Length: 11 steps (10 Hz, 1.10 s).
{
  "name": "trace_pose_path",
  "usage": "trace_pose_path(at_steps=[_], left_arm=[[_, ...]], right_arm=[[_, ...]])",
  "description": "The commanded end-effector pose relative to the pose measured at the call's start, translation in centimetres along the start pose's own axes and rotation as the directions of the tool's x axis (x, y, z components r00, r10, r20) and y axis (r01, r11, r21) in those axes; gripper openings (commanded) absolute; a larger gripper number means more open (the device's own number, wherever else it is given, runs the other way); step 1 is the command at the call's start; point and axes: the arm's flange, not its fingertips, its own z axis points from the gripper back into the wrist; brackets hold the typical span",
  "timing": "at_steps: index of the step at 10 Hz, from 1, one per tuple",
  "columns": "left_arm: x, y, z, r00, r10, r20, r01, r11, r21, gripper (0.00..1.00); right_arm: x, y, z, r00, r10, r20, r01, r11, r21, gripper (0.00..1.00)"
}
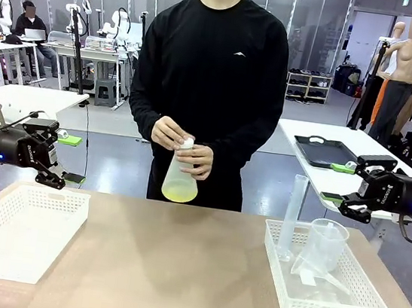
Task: Prepare the solutions needed for the experiment.
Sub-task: When the human places the Big flask in the center of the table, pick up the Big flask and place it in the left Organizing basket.
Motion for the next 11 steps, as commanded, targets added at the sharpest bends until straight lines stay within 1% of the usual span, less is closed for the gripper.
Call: trace_pose_path(at_steps=[1, 11], left_arm=[[0.01, -0.26, 0.01, 1.000, -0.003, -0.003, 0.003, 1.000, -0.011, 1.00], [0.01, -0.26, 0.01, 1.000, -0.003, -0.003, 0.003, 1.000, -0.011, 1.00]], right_arm=[[0.02, 0.07, 0.01, 1.000, 0.013, 0.000, -0.013, 1.000, 0.022, 0.63], [0.02, 0.07, 0.01, 1.000, 0.013, 0.000, -0.013, 1.000, 0.022, 0.63]])
